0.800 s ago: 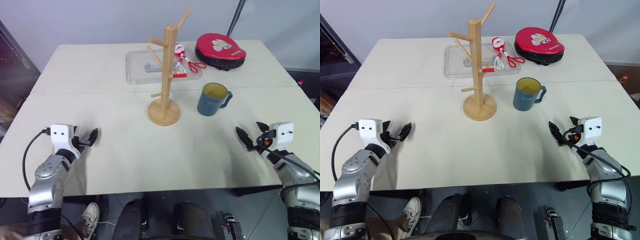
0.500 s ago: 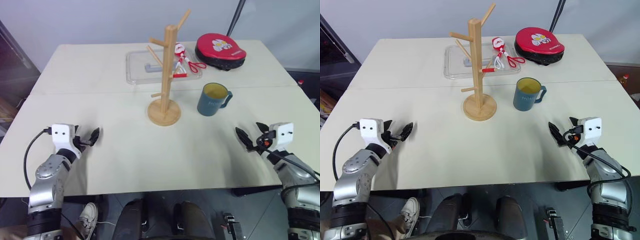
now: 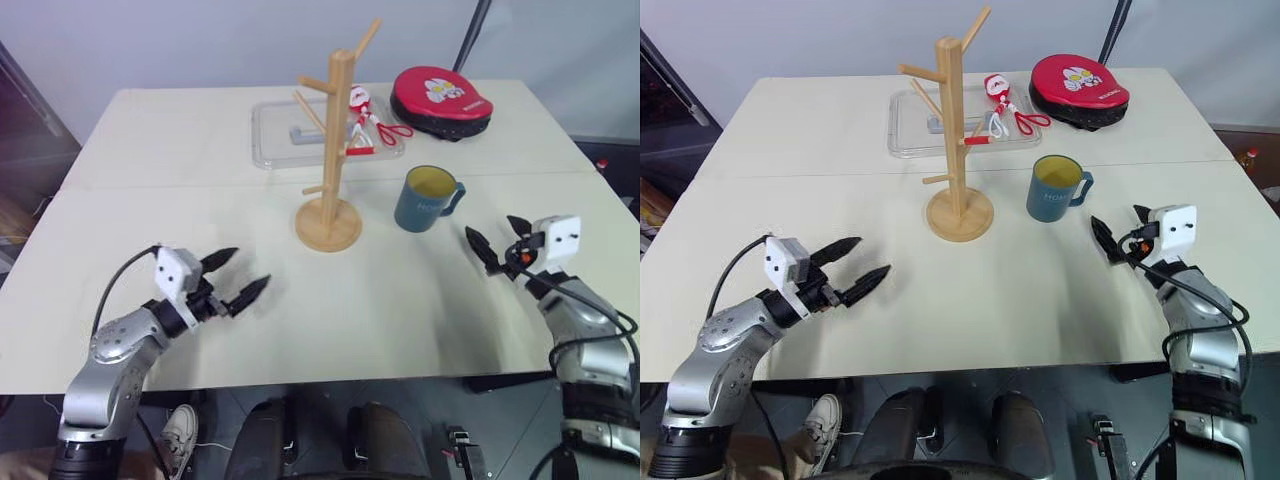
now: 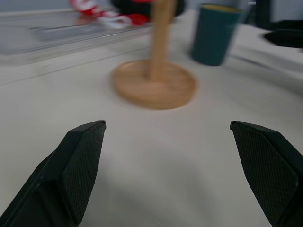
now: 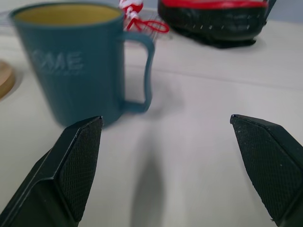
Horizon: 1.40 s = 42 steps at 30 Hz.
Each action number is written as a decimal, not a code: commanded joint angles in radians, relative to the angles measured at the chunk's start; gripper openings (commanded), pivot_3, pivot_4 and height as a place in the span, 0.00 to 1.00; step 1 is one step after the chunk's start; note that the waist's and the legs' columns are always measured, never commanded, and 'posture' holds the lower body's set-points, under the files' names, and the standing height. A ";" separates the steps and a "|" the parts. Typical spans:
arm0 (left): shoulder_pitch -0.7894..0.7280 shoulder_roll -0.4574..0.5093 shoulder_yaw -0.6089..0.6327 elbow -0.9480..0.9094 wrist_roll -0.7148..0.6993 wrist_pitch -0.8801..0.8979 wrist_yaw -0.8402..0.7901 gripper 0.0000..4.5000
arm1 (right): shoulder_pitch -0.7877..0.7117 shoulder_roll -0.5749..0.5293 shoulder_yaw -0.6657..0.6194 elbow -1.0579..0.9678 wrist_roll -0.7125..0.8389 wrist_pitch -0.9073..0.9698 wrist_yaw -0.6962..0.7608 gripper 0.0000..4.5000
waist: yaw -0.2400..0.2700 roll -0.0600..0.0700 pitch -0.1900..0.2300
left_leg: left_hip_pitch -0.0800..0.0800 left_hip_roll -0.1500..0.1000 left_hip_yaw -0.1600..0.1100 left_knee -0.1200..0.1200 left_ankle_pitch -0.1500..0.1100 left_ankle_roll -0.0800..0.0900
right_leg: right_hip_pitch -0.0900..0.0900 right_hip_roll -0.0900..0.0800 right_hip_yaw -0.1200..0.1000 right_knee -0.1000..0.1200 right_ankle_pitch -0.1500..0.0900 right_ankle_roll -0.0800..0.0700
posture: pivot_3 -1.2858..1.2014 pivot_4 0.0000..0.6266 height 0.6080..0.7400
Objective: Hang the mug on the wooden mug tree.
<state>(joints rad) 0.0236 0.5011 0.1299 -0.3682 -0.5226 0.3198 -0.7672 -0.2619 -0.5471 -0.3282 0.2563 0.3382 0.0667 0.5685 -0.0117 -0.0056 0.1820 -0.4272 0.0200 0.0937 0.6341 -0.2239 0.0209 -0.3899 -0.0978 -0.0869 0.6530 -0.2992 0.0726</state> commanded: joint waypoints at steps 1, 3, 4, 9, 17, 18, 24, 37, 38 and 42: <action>-0.048 0.010 -0.016 -0.045 -0.037 0.023 -0.017 1.00 | -0.072 -0.010 0.010 0.093 -0.031 -0.055 0.002 0.99 | -0.001 0.000 0.000 | 0.000 0.000 0.000 0.000 0.000 0.000 | 0.000 0.000 0.000 0.000 0.000 0.000 | 0.52 0.24 1.00; -0.078 0.010 -0.032 -0.050 -0.039 0.037 -0.021 1.00 | -0.116 -0.012 0.020 0.153 -0.046 -0.075 0.004 0.99 | -0.001 0.000 0.000 | 0.000 0.000 0.000 0.001 0.000 0.000 | 0.000 0.001 0.000 0.000 0.000 0.000 | 0.52 0.24 1.00; -0.093 0.008 -0.045 -0.058 -0.039 0.043 -0.022 1.00 | -0.145 -0.012 0.026 0.193 -0.056 -0.087 0.005 0.99 | -0.001 0.000 0.000 | 0.000 0.000 0.000 0.001 0.000 0.000 | 0.000 0.001 0.000 0.000 0.000 0.000 | 0.52 0.24 1.00; -0.120 0.003 -0.074 -0.080 -0.044 0.058 -0.014 1.00 | -0.253 -0.004 0.054 0.351 -0.094 -0.154 0.005 0.99 | -0.002 0.000 0.000 | 0.000 0.000 0.001 0.001 0.001 0.001 | 0.000 0.002 0.000 0.000 0.001 0.001 | 0.52 0.24 1.00; -0.131 -0.004 -0.091 -0.098 -0.046 0.069 -0.004 1.00 | -0.358 0.010 0.077 0.525 -0.127 -0.237 0.015 0.99 | -0.002 0.000 0.000 | 0.000 0.000 0.002 0.002 0.001 0.000 | 0.001 0.002 0.000 0.001 0.001 0.002 | 0.52 0.24 1.00; -0.132 -0.004 -0.092 -0.099 -0.046 0.069 -0.003 1.00 | -0.366 0.010 0.079 0.540 -0.129 -0.245 0.016 0.99 | -0.002 0.000 0.000 | 0.000 0.000 0.002 0.002 0.001 0.000 | 0.001 0.002 0.000 0.001 0.001 0.002 | 0.52 0.24 1.00; -0.133 0.003 -0.094 -0.111 -0.055 0.076 -0.002 1.00 | -0.435 0.019 0.092 0.653 -0.149 -0.293 0.017 0.99 | -0.002 0.000 0.000 | 0.000 0.000 0.002 0.002 0.003 -0.004 | 0.001 0.002 0.000 0.001 0.001 0.002 | 0.52 0.24 1.00; -0.129 0.012 -0.089 -0.125 -0.056 0.080 0.005 1.00 | -0.538 0.041 0.086 0.815 -0.152 -0.337 0.066 0.94 | -0.003 0.000 0.000 | 0.000 0.000 0.002 0.002 0.004 -0.004 | 0.001 0.002 0.000 0.001 0.001 0.002 | 0.52 0.24 1.00; -0.129 0.013 -0.089 -0.125 -0.055 0.080 0.006 1.00 | -0.542 0.043 0.084 0.822 -0.148 -0.338 0.076 0.87 | -0.004 0.000 0.000 | 0.000 0.000 0.002 0.002 0.004 -0.004 | 0.001 0.002 0.000 0.001 0.001 0.002 | 0.52 0.24 1.00; -0.123 0.017 -0.085 -0.128 -0.054 0.079 0.010 1.00 | -0.551 0.055 0.073 0.837 -0.131 -0.329 0.120 0.45 | -0.003 0.000 0.000 | 0.000 0.000 0.002 0.002 0.004 -0.005 | 0.001 0.002 0.000 0.001 0.001 0.002 | 0.52 0.24 1.00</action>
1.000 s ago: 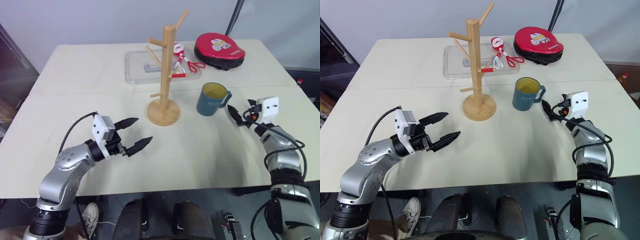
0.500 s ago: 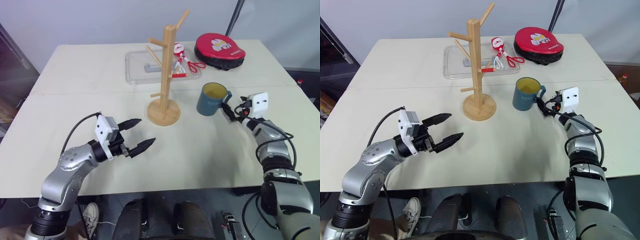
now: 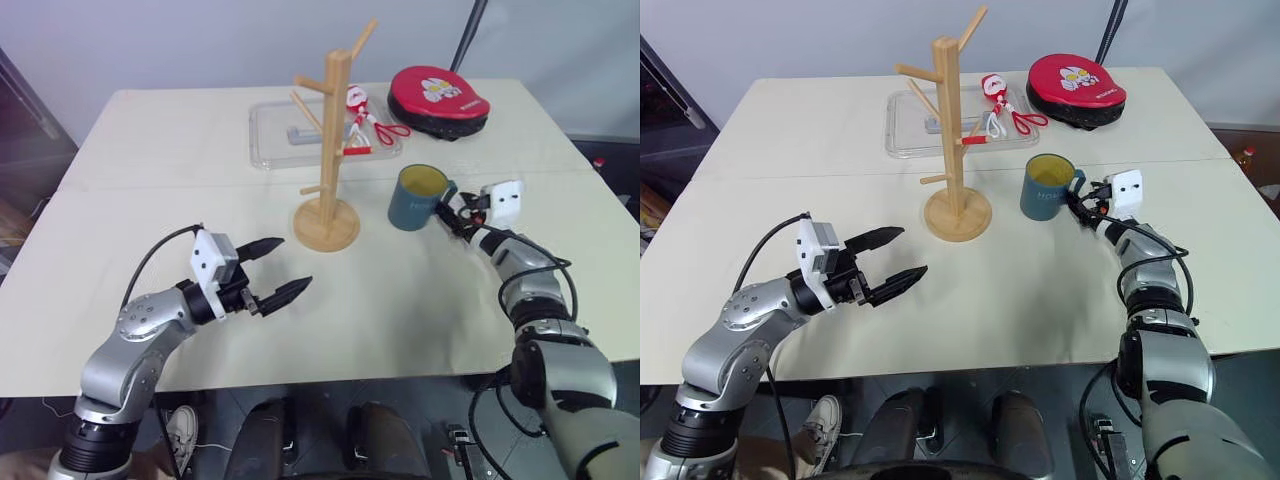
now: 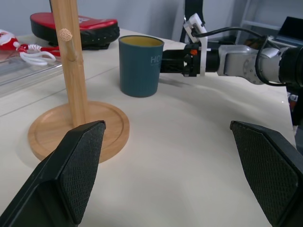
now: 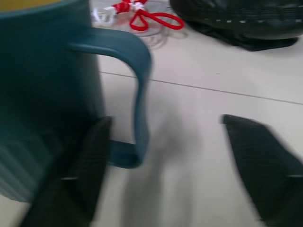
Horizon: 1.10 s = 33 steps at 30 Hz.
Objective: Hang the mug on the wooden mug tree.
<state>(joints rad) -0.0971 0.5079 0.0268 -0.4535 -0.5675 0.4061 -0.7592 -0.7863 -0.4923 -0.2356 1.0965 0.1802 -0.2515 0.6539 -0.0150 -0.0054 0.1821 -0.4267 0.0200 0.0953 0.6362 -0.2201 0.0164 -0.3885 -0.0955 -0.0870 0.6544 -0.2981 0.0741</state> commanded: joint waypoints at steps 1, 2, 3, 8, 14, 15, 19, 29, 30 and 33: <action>-0.001 0.012 0.020 -0.043 -0.009 -0.008 0.003 1.00 | -0.026 0.004 -0.022 -0.003 0.031 -0.009 0.047 0.36 | 0.000 0.000 0.000 | 0.000 0.000 0.000 0.000 0.000 0.000 | 0.000 0.000 0.000 0.000 0.000 0.000 | 0.52 0.24 1.00; 0.001 0.015 0.023 -0.041 -0.008 -0.009 0.002 1.00 | -0.022 0.011 -0.025 -0.010 0.039 -0.007 0.066 0.28 | 0.001 0.000 0.000 | 0.000 0.000 0.000 0.000 0.000 0.000 | 0.000 0.000 0.000 0.000 0.000 0.000 | 0.52 0.24 1.00; 0.000 0.016 0.024 -0.037 -0.008 -0.011 0.000 1.00 | -0.018 0.016 -0.027 -0.017 0.045 -0.005 0.080 0.25 | 0.001 0.000 0.000 | 0.000 0.000 0.000 0.000 0.000 0.000 | 0.000 0.000 0.000 0.000 0.000 0.000 | 0.52 0.24 1.00; 0.000 0.020 0.025 -0.035 -0.008 -0.013 0.002 1.00 | 0.015 0.021 -0.028 -0.074 0.055 -0.007 0.111 0.01 | 0.000 0.000 0.000 | 0.000 0.000 0.000 0.000 0.000 0.000 | 0.000 0.000 0.000 0.000 0.000 0.000 | 0.52 0.24 1.00; 0.011 0.030 0.042 -0.039 -0.012 -0.014 0.004 1.00 | 0.215 -0.045 0.049 -0.605 0.014 0.106 0.101 0.01 | 0.003 0.001 0.000 | 0.000 0.000 0.000 0.000 0.000 0.000 | 0.000 -0.001 0.000 0.000 0.000 0.000 | 0.52 0.24 1.00; 0.013 0.032 0.044 -0.036 -0.011 -0.016 0.002 1.00 | 0.250 -0.062 0.061 -0.724 0.009 0.151 0.098 0.01 | 0.003 0.001 0.000 | 0.000 0.000 0.000 0.000 0.000 0.000 | 0.000 -0.001 0.000 0.000 0.000 0.000 | 0.52 0.24 1.00; 0.005 0.038 0.050 -0.014 -0.005 -0.022 -0.007 1.00 | 0.345 -0.142 0.121 -1.100 -0.026 0.295 0.108 0.01 | 0.000 0.001 0.001 | 0.000 0.001 0.000 0.000 -0.003 0.003 | -0.001 -0.001 0.000 0.001 0.000 0.000 | 0.52 0.24 1.00; -0.046 0.059 0.074 0.061 0.013 -0.055 -0.032 1.00 | 0.231 -0.235 0.252 -1.493 -0.085 0.600 0.095 0.01 | 0.003 0.001 0.001 | 0.000 0.001 -0.001 0.000 -0.003 0.003 | -0.002 0.000 0.000 0.000 0.000 0.000 | 0.52 0.24 1.00; -0.050 0.062 0.079 0.063 0.009 -0.055 -0.034 1.00 | 0.206 -0.230 0.263 -1.495 -0.088 0.622 0.092 0.01 | 0.004 0.001 0.001 | 0.000 0.001 -0.001 0.000 -0.003 0.003 | -0.002 0.000 0.000 0.000 0.000 0.000 | 0.52 0.24 1.00; -0.055 0.066 0.099 0.057 -0.013 -0.049 -0.039 1.00 | 0.155 -0.221 0.284 -1.487 -0.101 0.660 0.078 0.01 | 0.004 0.001 0.001 | 0.000 0.001 -0.001 0.000 -0.003 0.003 | -0.002 -0.001 0.000 0.000 0.000 -0.001 | 0.52 0.24 1.00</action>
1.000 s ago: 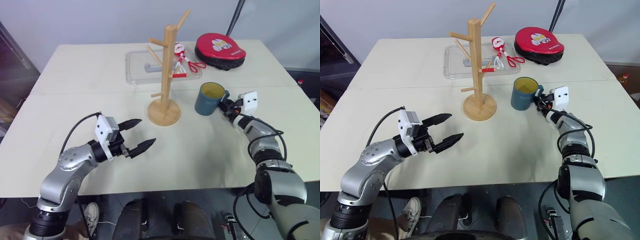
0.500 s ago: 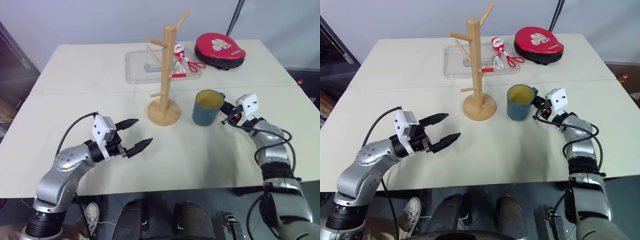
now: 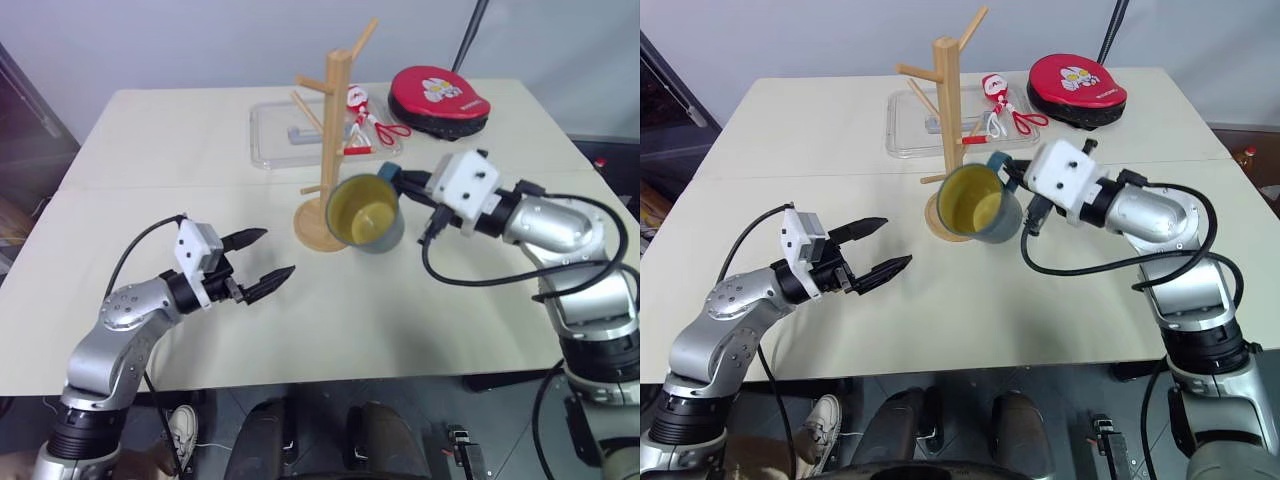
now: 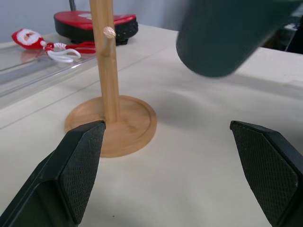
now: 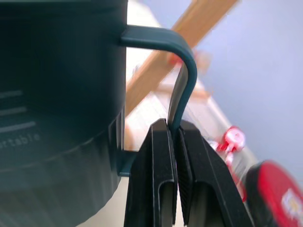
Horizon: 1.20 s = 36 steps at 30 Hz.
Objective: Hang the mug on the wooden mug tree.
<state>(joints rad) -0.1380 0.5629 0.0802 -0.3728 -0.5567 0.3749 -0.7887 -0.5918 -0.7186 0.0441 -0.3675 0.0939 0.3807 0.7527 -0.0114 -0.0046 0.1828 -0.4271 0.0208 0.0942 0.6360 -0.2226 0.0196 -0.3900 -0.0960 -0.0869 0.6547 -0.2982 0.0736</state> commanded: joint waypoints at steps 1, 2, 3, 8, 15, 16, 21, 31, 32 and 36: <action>-0.014 0.014 0.053 -0.027 -0.030 -0.016 -0.013 1.00 | -0.053 0.009 0.010 -0.018 -0.019 0.035 -0.024 0.01 | 0.000 0.000 0.000 | 0.000 0.000 0.000 0.000 0.000 0.000 | 0.000 0.000 0.000 0.000 0.000 0.000 | 0.52 0.24 1.00; -0.013 0.016 0.058 -0.030 -0.033 -0.013 -0.015 1.00 | -0.062 0.011 0.013 -0.014 -0.021 0.039 -0.026 0.01 | 0.001 0.000 0.000 | 0.000 0.000 0.000 0.000 0.000 0.000 | 0.000 0.000 0.000 0.000 0.000 0.000 | 0.52 0.24 1.00; -0.014 0.021 0.073 -0.033 -0.043 -0.009 -0.017 1.00 | -0.076 0.014 0.020 -0.002 -0.027 0.038 -0.028 0.01 | 0.001 0.000 0.000 | 0.000 0.000 0.000 0.000 0.000 0.000 | 0.000 0.000 0.000 0.000 0.000 0.000 | 0.52 0.24 1.00; -0.016 0.029 0.101 -0.049 -0.069 0.004 -0.010 1.00 | -0.115 0.022 0.039 0.060 -0.050 0.027 -0.035 0.01 | -0.001 0.000 0.000 | 0.000 0.000 0.000 0.000 0.000 0.000 | 0.000 0.000 0.000 0.000 0.000 0.000 | 0.52 0.24 1.00; -0.011 0.027 0.098 -0.075 -0.077 0.009 0.008 1.00 | -0.141 0.024 0.051 0.129 -0.073 -0.012 -0.026 0.01 | -0.001 -0.001 0.000 | 0.000 -0.001 0.000 0.000 0.000 0.000 | 0.000 0.000 0.000 0.000 0.000 0.000 | 0.52 0.24 1.00; -0.012 0.027 0.097 -0.075 -0.077 0.008 0.010 1.00 | -0.147 0.025 0.052 0.141 -0.075 -0.017 -0.024 0.01 | -0.001 -0.001 0.000 | 0.000 -0.001 0.001 0.000 0.000 0.000 | 0.000 0.000 0.000 0.000 0.000 0.000 | 0.52 0.24 1.00; -0.013 0.026 0.095 -0.082 -0.079 0.008 0.017 1.00 | -0.172 0.034 0.062 0.190 -0.082 -0.040 -0.015 0.01 | -0.002 -0.001 0.000 | 0.000 0.000 0.001 0.000 0.000 0.000 | 0.000 0.000 0.000 0.000 0.000 0.000 | 0.52 0.24 1.00; -0.018 0.031 0.103 -0.098 -0.087 0.008 0.027 1.00 | -0.235 0.084 0.118 0.295 -0.119 -0.060 -0.006 0.01 | -0.002 -0.001 0.000 | 0.000 0.000 0.001 0.000 0.000 0.000 | 0.000 0.000 0.000 0.000 0.000 0.000 | 0.52 0.24 1.00; -0.018 0.031 0.103 -0.099 -0.088 0.009 0.029 1.00 | -0.239 0.088 0.120 0.304 -0.124 -0.061 -0.009 0.01 | -0.002 -0.001 0.000 | 0.000 0.000 0.001 0.000 0.000 0.000 | 0.000 0.000 0.000 0.000 0.000 0.000 | 0.52 0.24 1.00; -0.020 0.032 0.104 -0.106 -0.091 0.013 0.032 1.00 | -0.247 0.098 0.122 0.323 -0.132 -0.058 -0.008 0.01 | -0.001 -0.001 0.000 | 0.000 -0.001 0.001 0.000 0.000 0.000 | 0.000 0.000 0.000 0.000 0.000 0.000 | 0.52 0.24 1.00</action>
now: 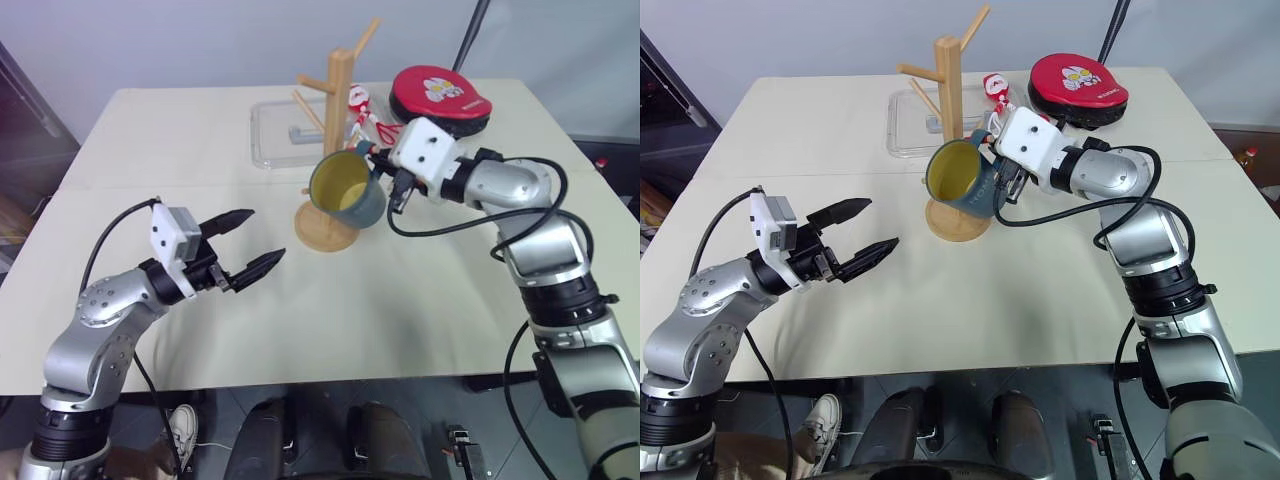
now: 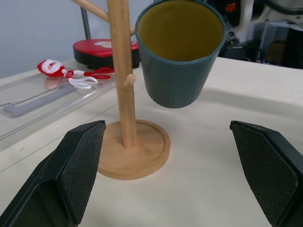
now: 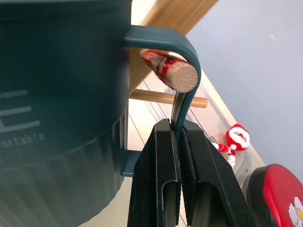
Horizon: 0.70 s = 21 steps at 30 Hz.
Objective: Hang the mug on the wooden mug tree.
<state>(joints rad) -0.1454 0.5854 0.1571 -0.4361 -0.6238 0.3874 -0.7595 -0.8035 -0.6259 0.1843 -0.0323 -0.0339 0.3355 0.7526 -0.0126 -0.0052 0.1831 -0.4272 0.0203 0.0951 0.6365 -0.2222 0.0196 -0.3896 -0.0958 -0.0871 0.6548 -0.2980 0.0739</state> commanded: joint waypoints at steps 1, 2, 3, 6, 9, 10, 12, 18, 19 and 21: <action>-0.012 0.010 0.027 -0.044 -0.024 0.001 0.004 1.00 | -0.036 0.008 -0.020 -0.010 -0.004 -0.011 -0.007 0.01 | -0.001 0.000 0.000 | 0.000 0.000 0.000 0.000 0.000 0.000 | 0.000 0.000 0.000 0.000 0.000 0.000 | 0.52 0.24 1.00; -0.012 0.010 0.028 -0.045 -0.024 0.001 0.004 1.00 | -0.037 0.012 -0.023 -0.008 0.000 -0.008 -0.005 0.01 | -0.001 0.000 0.000 | 0.000 0.000 0.000 0.000 0.000 0.000 | 0.000 0.000 0.000 0.000 0.000 0.000 | 0.52 0.24 1.00; -0.012 0.010 0.028 -0.046 -0.024 0.002 0.004 1.00 | -0.038 0.015 -0.026 -0.007 0.004 -0.006 -0.003 0.07 | -0.001 0.000 0.000 | 0.000 0.000 0.000 0.000 0.000 0.000 | 0.000 0.000 0.000 0.000 0.000 0.000 | 0.52 0.24 1.00; -0.017 0.011 0.030 -0.045 -0.026 0.005 0.004 1.00 | -0.046 0.019 -0.034 -0.007 0.005 -0.011 -0.006 0.33 | -0.001 0.000 0.000 | 0.000 0.000 0.000 0.000 0.000 0.000 | 0.000 0.000 0.000 0.000 0.000 0.000 | 0.52 0.24 1.00; -0.027 0.009 0.032 -0.043 -0.031 0.010 0.006 1.00 | -0.043 -0.002 -0.040 -0.021 -0.019 -0.040 -0.015 0.66 | -0.001 0.000 0.000 | 0.000 0.000 0.000 0.000 0.000 0.000 | 0.000 0.000 0.000 0.000 0.000 0.000 | 0.52 0.24 1.00; -0.030 0.009 0.032 -0.040 -0.032 0.012 0.006 1.00 | -0.038 -0.013 -0.048 -0.032 -0.017 -0.040 -0.012 0.66 | -0.001 0.000 0.000 | 0.000 0.000 0.000 0.000 0.000 0.000 | 0.000 0.000 0.000 0.000 0.000 0.000 | 0.52 0.24 1.00; -0.032 0.009 0.032 -0.037 -0.032 0.014 0.005 1.00 | -0.024 -0.035 -0.068 -0.052 -0.010 -0.039 -0.004 0.66 | 0.001 0.000 0.000 | 0.000 0.000 0.000 0.000 0.001 -0.001 | 0.000 0.000 0.000 0.000 0.000 0.000 | 0.52 0.24 1.00; -0.014 -0.009 0.026 0.018 0.042 0.010 0.080 1.00 | 0.127 -0.080 -0.263 -0.081 0.114 -0.013 -0.014 0.66 | 0.004 -0.001 0.000 | 0.000 0.000 0.000 0.000 0.000 0.000 | 0.001 0.000 0.000 0.000 0.000 0.000 | 0.52 0.24 1.00; -0.009 -0.019 0.021 0.046 0.083 -0.005 0.113 1.00 | 0.167 -0.053 -0.312 -0.070 0.153 -0.014 -0.034 0.66 | 0.003 -0.001 0.000 | 0.000 0.000 0.000 0.000 0.000 0.000 | 0.001 0.000 0.000 0.000 0.000 0.000 | 0.52 0.24 1.00; 0.004 -0.051 0.021 0.102 0.143 -0.043 0.169 1.00 | 0.240 0.013 -0.396 -0.051 0.241 -0.007 -0.060 0.66 | 0.001 -0.001 -0.001 | 0.001 0.000 0.000 0.000 0.000 0.000 | 0.002 0.000 0.000 0.000 0.000 0.000 | 0.52 0.24 1.00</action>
<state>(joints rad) -0.1505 0.5460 0.1720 -0.3581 -0.5283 0.3811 -0.6324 -0.5793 -0.6368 -0.1462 -0.0824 0.1361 0.3233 0.7164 -0.0113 -0.0065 0.1824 -0.4257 0.0201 0.0949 0.6365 -0.2225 0.0201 -0.3872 -0.0956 -0.0872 0.6548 -0.2979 0.0741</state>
